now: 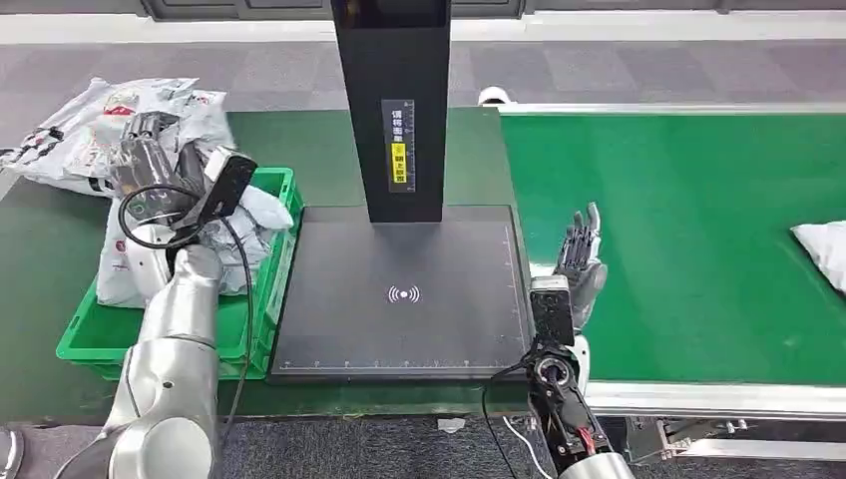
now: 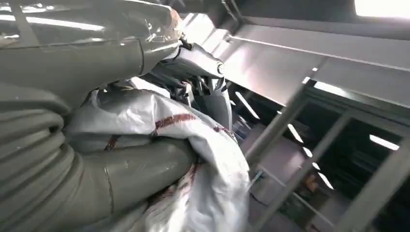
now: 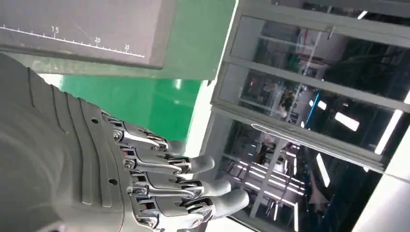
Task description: Moved the parcel from conveyor to table for the left to box.
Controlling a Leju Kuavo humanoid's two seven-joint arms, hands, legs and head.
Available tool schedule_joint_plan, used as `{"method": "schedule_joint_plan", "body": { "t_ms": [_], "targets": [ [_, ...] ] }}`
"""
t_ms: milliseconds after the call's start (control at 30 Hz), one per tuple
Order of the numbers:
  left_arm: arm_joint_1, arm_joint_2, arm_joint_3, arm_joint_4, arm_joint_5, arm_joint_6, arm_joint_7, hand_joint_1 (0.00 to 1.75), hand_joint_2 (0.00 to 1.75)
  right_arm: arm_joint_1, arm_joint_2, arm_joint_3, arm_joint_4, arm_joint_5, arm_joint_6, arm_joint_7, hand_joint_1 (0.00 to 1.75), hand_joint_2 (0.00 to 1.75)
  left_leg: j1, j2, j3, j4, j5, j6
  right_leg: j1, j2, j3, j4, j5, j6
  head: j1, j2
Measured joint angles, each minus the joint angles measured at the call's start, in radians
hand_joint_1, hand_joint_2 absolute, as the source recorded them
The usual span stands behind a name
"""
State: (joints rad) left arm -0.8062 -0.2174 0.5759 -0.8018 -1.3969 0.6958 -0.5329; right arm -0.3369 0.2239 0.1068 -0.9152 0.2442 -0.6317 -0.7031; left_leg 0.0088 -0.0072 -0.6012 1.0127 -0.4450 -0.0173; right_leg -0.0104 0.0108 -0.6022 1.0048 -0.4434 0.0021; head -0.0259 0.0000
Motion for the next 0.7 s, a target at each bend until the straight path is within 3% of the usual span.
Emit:
{"method": "schedule_joint_plan", "body": {
  "t_ms": [133,233,333,367,533,700],
  "targets": [
    [0.007,0.008,0.034,-0.039,-0.105,0.0,0.117,1.75,1.75,0.0,0.0,-0.019,0.0,0.01,-0.003,0.0,0.0,0.0,0.0,0.0,-0.001,0.0,0.0,0.0,-0.001,-0.001,0.0,0.0,0.0,0.0,0.0,0.0],
    [0.024,0.05,0.016,-0.019,-0.161,0.0,0.415,1.75,1.75,0.008,0.001,-0.042,-0.005,0.022,0.001,0.0,0.0,0.0,0.0,0.0,0.0,0.0,0.0,0.0,-0.001,0.0,-0.001,-0.001,0.0,0.0,0.0,0.0],
    [0.023,0.131,-0.142,0.128,-0.171,0.0,0.799,1.75,1.75,0.028,0.001,-0.061,-0.021,0.039,0.015,0.0,0.0,0.0,-0.001,0.002,-0.001,0.0,0.0,0.0,-0.001,0.001,-0.002,0.0,0.0,0.0,0.0,0.0],
    [0.024,0.158,-0.194,0.166,-0.173,0.0,0.852,1.75,1.75,0.034,0.002,-0.065,-0.025,0.042,0.019,0.0,0.0,0.0,-0.001,0.002,-0.001,0.0,0.0,0.0,0.0,0.001,-0.002,0.0,0.001,-0.001,0.0,0.0],
    [0.029,0.221,-0.326,0.28,-0.173,0.0,0.846,1.75,1.75,0.047,0.003,-0.077,-0.037,0.046,0.021,0.0,0.0,0.0,0.0,0.002,-0.002,0.0,0.0,0.0,0.001,0.001,-0.003,0.0,0.001,-0.001,0.0,0.0],
    [0.029,0.249,-0.383,0.327,-0.173,0.0,0.846,1.75,1.75,0.054,0.003,-0.083,-0.041,0.046,0.021,0.0,0.0,0.0,-0.001,0.002,-0.002,0.0,0.0,0.0,0.001,0.002,-0.003,0.0,0.001,-0.001,0.0,0.0]
  ]
}}
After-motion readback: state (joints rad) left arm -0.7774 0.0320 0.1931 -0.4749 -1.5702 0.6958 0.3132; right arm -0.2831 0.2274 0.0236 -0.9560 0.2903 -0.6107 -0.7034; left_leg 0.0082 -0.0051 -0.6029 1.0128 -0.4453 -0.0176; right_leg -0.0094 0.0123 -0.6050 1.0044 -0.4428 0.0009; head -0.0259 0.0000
